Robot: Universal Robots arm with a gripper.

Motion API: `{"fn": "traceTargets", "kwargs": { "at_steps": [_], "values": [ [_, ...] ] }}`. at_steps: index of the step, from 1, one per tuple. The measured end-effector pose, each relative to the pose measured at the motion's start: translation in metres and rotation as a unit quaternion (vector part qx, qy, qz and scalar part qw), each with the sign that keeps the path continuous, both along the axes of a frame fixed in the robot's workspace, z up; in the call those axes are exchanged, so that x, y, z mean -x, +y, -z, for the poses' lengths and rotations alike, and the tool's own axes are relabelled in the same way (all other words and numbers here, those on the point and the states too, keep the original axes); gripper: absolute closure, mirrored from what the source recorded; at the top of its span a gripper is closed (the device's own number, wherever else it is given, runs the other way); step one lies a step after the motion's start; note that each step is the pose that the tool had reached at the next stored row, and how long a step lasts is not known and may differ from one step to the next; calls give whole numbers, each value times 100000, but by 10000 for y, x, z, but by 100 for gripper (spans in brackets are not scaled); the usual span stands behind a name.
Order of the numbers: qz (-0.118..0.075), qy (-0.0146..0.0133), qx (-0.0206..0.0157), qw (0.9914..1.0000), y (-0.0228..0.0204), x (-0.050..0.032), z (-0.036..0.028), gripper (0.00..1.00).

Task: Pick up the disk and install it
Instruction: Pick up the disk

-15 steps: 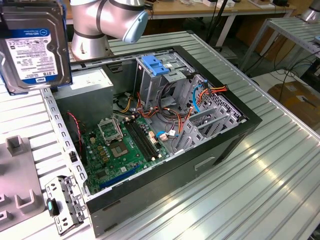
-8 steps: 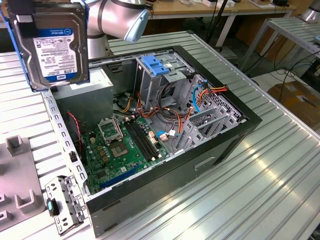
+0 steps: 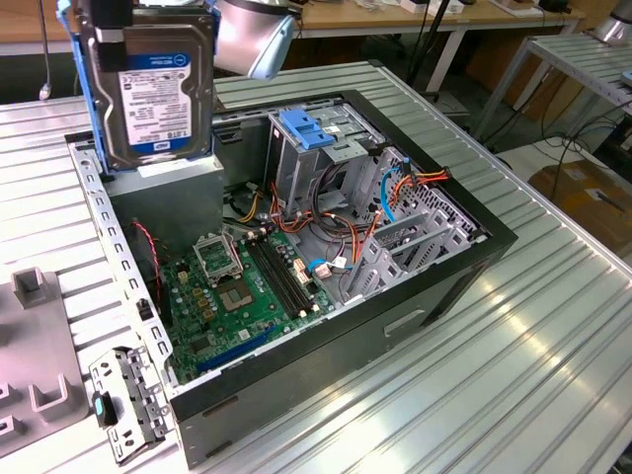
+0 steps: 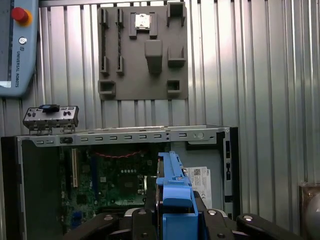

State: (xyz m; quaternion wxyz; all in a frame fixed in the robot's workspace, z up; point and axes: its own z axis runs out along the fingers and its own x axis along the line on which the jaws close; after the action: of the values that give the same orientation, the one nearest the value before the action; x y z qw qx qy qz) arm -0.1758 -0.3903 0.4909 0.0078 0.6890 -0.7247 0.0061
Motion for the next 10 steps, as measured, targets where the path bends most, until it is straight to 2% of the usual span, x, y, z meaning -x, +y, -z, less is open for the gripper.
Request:
{"fn": "traceTargets", "kwargs": {
  "at_steps": [1,4,7,10],
  "values": [
    [6,4,16,100000,0,-87,2,63],
    [6,2,20,100000,-5,-257,9,63],
    [-2,0,19,100000,-6,-331,13,63],
    [7,3,28,100000,-7,-345,13,63]
  ]
}}
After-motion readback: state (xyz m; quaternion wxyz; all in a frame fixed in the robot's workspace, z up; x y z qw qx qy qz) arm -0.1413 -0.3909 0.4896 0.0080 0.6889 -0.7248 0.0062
